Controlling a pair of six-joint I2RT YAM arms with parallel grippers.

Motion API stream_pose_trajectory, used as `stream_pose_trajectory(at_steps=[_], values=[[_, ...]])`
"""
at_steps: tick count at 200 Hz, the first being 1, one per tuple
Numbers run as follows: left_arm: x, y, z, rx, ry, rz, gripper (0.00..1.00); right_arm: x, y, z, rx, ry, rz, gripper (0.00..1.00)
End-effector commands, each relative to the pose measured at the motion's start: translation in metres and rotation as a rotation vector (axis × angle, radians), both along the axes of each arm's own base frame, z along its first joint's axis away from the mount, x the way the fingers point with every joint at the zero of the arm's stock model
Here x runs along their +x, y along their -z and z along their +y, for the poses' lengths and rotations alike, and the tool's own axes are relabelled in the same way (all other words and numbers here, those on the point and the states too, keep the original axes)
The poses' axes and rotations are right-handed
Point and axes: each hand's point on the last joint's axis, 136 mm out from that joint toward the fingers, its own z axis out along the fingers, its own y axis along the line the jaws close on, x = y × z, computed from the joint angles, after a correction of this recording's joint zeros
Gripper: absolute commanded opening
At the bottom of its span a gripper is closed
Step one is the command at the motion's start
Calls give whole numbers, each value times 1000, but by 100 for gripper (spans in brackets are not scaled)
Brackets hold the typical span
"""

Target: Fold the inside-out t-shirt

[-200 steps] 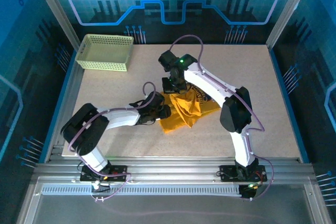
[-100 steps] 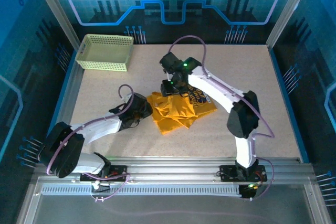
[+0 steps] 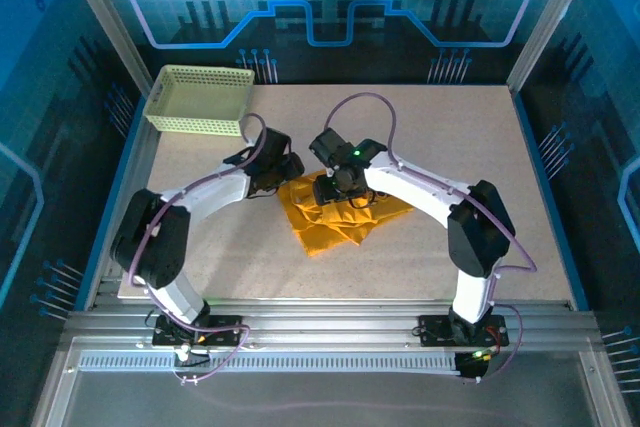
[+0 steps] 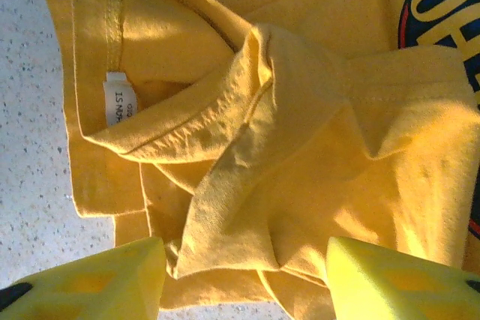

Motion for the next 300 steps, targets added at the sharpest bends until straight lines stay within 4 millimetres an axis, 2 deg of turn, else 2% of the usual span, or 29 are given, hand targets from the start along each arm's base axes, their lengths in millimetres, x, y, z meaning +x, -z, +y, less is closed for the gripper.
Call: stream_pose_trajectory(at_steps=[1,27,55,82,96,116,140,150,172,193,220,247,263,271,280,288,300], values=[[-4,9,-8,-5,47,71,59,8,12,2,-31,75,-31,57],[3,19,-10,13,49,96,56,7,23,-1,-53,116,-21,53],[12,28,-15,13,56,101,49,5,32,8,-34,101,-7,48],[20,34,-18,14,65,101,34,4,31,8,-72,91,-32,33],[23,36,-17,9,66,107,23,1,30,7,-84,85,-46,22],[26,32,-14,4,60,99,11,-5,19,8,-75,69,-83,8],[29,18,-13,-15,59,72,0,-13,-6,7,-79,37,-171,2],[28,9,-11,-19,54,48,0,-19,-17,8,-85,12,-212,0],[26,-18,-1,-9,32,-29,0,-39,-38,12,-99,-62,-295,0],[21,-27,15,1,-8,-52,0,-60,-43,17,-90,-127,-314,0],[16,-15,28,14,-32,-32,0,-86,-20,28,-53,-197,-237,0],[13,9,37,9,-55,15,0,-107,12,54,-29,-302,-143,0],[16,19,45,6,-69,32,4,-116,25,71,-22,-352,-108,0],[17,24,48,0,-71,47,6,-119,29,79,-12,-375,-94,6],[19,27,51,-3,-72,54,10,-123,28,87,-2,-404,-93,20],[21,27,54,-5,-69,59,16,-125,23,92,13,-426,-103,31],[20,25,59,11,-65,70,28,-125,9,94,43,-443,-134,42]])
